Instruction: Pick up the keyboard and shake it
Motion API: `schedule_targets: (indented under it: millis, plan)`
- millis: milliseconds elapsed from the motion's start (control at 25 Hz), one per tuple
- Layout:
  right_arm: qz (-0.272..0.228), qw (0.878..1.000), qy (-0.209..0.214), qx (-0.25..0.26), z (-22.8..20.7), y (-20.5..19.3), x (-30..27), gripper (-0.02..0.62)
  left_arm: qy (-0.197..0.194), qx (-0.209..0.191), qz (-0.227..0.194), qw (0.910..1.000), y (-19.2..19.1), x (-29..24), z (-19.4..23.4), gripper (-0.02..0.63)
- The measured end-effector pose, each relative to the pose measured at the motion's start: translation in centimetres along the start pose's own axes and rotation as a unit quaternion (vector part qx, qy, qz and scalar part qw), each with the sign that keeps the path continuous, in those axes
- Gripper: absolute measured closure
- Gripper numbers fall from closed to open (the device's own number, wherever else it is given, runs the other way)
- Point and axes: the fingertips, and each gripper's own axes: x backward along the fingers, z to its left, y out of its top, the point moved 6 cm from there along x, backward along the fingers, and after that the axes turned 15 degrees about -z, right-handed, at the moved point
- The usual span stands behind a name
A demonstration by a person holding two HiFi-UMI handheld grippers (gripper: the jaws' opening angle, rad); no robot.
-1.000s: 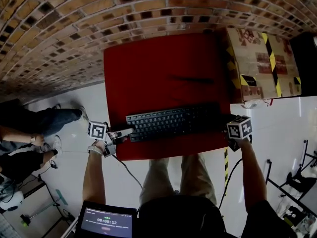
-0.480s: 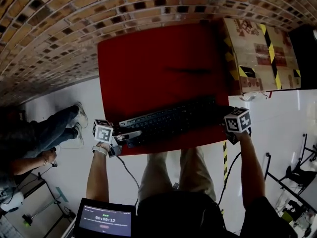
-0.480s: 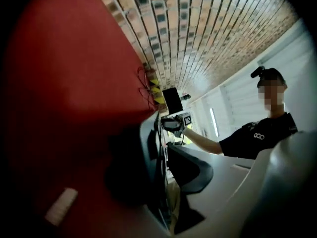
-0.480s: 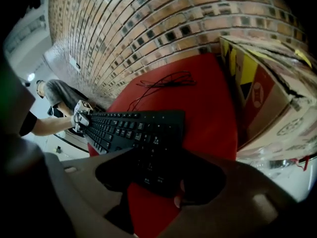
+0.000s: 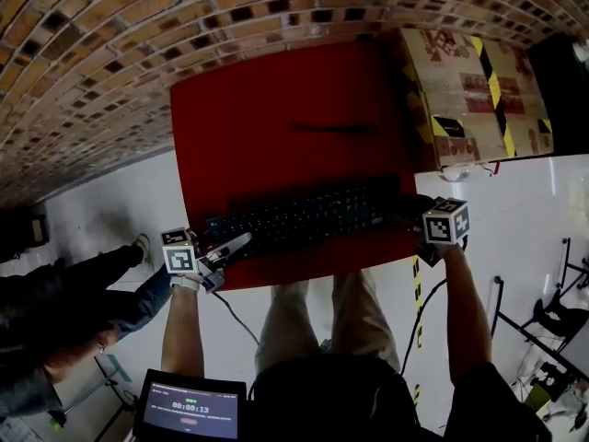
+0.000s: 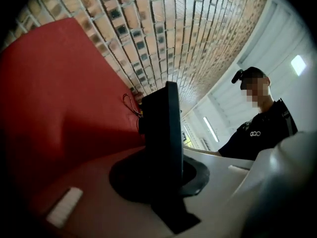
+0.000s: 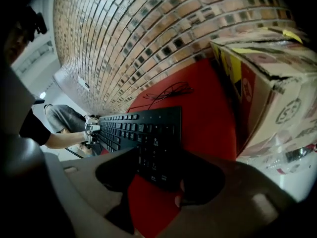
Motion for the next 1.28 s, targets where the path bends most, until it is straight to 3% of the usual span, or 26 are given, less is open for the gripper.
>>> schedule_targets:
  millis: [120,280,440,680,800,880,1000,1280]
  plan:
    - [0.005,1.000,0.021,0.009,0.4,0.0,0.4,0.348,-0.006,-0.013,0.004,0.9999,0.6,0.4,-0.8,0.522]
    - [0.007,0.999,0.036,0.012,0.2,0.1,1.3,0.347,-0.012,-0.002,-0.018,0.9998,1.4,1.6,-0.9,0.522]
    - [0.001,0.996,0.090,-0.012,1.5,0.7,1.1,0.324,-0.032,0.011,-0.030,0.9990,2.2,2.1,-1.7,0.522]
    - [0.000,0.984,0.176,-0.040,5.2,2.8,-0.4,0.304,-0.065,0.005,-0.002,0.9979,3.2,1.3,-3.6,0.522]
    - [-0.001,0.981,0.196,-0.005,7.4,4.1,-0.9,0.318,-0.073,-0.007,0.010,0.9973,3.7,0.8,-4.6,0.522]
    - [-0.020,0.976,0.215,0.025,8.5,5.1,-0.3,0.373,-0.076,-0.013,0.009,0.9970,4.2,1.0,-5.2,0.522]
    - [-0.044,0.968,0.240,0.054,9.8,6.0,1.3,0.422,-0.084,-0.046,0.011,0.9954,5.4,1.2,-7.1,0.522]
    - [-0.078,0.955,0.250,0.138,12.4,10.0,4.2,0.446,-0.076,-0.161,0.056,0.9824,8.0,-0.1,-11.6,0.517]
